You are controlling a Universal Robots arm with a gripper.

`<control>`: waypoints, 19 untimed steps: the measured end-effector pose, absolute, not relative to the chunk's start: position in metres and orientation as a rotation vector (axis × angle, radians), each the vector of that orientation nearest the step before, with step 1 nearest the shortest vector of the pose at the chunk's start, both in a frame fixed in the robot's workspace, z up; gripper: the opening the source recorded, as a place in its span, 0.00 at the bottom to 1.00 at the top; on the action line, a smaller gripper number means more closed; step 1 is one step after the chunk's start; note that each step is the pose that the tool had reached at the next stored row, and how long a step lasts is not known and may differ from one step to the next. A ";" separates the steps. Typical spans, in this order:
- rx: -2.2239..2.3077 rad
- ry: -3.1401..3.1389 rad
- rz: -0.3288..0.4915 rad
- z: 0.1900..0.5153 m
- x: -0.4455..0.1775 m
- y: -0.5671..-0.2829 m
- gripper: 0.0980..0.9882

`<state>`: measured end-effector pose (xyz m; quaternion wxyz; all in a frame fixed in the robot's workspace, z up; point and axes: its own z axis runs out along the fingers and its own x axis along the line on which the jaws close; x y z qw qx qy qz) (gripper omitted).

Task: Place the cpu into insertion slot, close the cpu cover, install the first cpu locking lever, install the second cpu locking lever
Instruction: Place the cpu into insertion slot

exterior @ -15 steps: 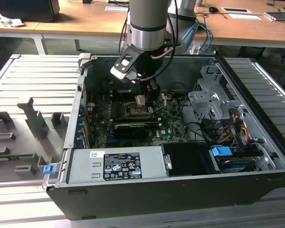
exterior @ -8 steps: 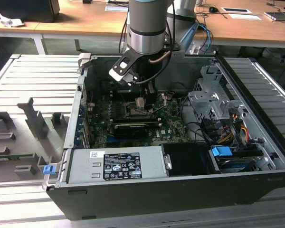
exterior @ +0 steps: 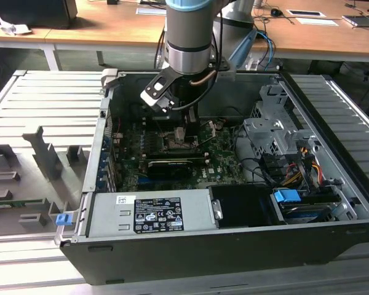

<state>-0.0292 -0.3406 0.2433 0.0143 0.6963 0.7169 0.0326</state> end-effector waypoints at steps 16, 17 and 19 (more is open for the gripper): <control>2.175 2.228 0.099 0.222 -0.043 -0.324 0.48; 2.177 2.226 0.098 0.220 -0.043 -0.324 0.48; 2.181 2.223 0.097 0.216 -0.043 -0.324 0.48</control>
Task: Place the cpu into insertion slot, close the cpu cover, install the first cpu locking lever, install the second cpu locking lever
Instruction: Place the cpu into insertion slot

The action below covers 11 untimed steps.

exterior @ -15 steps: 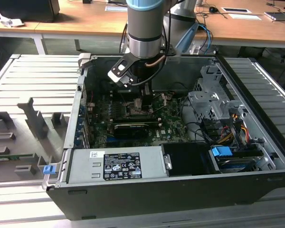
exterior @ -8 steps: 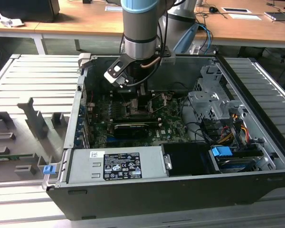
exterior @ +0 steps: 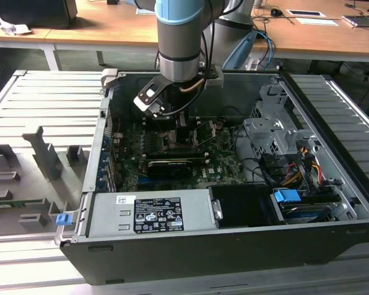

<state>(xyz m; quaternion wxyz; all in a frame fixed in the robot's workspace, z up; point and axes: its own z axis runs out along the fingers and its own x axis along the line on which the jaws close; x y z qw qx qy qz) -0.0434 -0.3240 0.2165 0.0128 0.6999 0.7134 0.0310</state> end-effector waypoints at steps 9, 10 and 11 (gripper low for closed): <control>2.215 2.189 0.096 0.210 -0.042 -0.324 0.48; 2.216 2.189 0.096 0.209 -0.042 -0.323 0.48; 2.216 2.189 0.096 0.209 -0.042 -0.323 0.48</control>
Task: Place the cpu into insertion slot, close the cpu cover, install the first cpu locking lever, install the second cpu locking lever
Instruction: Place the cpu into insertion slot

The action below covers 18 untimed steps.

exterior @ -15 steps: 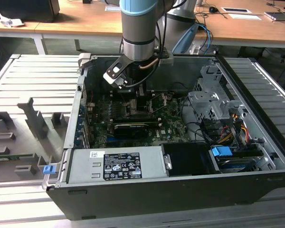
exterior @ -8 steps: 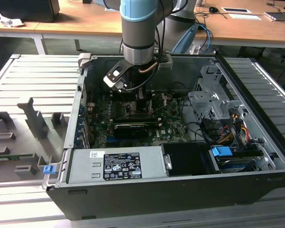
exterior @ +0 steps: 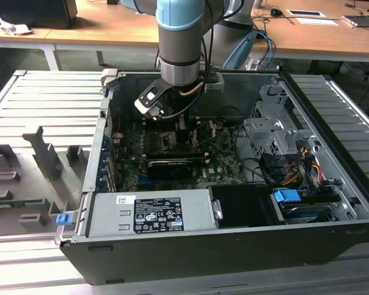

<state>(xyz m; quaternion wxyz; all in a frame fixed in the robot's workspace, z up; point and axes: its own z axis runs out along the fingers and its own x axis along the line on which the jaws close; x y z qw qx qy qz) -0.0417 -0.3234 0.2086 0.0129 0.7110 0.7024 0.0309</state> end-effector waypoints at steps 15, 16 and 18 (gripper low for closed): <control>2.212 2.192 0.096 0.203 -0.042 -0.321 0.49; 2.212 2.192 0.096 0.203 -0.042 -0.321 0.57; 2.212 2.192 0.096 0.203 -0.042 -0.321 0.57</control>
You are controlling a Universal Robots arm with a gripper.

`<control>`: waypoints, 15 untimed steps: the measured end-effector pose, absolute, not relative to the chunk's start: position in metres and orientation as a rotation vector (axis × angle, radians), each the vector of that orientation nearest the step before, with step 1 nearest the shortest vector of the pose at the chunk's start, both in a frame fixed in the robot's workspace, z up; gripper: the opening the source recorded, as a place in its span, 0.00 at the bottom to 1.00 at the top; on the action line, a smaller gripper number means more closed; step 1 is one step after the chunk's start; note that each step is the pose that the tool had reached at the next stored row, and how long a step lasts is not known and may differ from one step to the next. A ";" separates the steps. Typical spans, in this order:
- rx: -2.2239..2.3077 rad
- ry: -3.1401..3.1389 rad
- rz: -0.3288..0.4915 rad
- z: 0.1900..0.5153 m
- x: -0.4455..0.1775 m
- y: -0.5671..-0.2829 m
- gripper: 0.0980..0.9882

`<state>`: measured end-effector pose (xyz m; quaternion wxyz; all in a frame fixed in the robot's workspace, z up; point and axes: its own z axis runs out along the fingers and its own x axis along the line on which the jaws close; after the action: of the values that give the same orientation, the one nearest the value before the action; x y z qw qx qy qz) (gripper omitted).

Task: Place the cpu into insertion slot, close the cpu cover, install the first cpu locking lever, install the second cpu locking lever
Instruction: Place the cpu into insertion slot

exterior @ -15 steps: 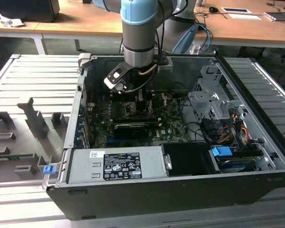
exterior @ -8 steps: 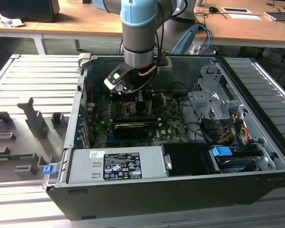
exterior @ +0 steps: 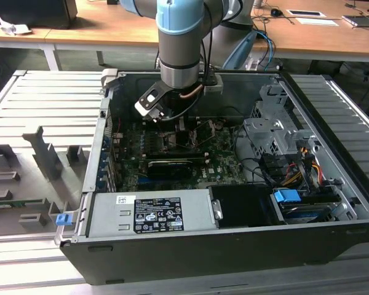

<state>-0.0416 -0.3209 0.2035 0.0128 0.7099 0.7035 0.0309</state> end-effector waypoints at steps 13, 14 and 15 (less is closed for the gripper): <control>2.213 2.192 0.096 0.216 -0.042 -0.321 0.01; 2.213 2.192 0.096 0.216 -0.042 -0.321 0.01; 2.213 2.192 0.096 0.216 -0.042 -0.321 0.01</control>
<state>-0.0416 -0.3209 0.2164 0.0127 0.7100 0.7034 0.0309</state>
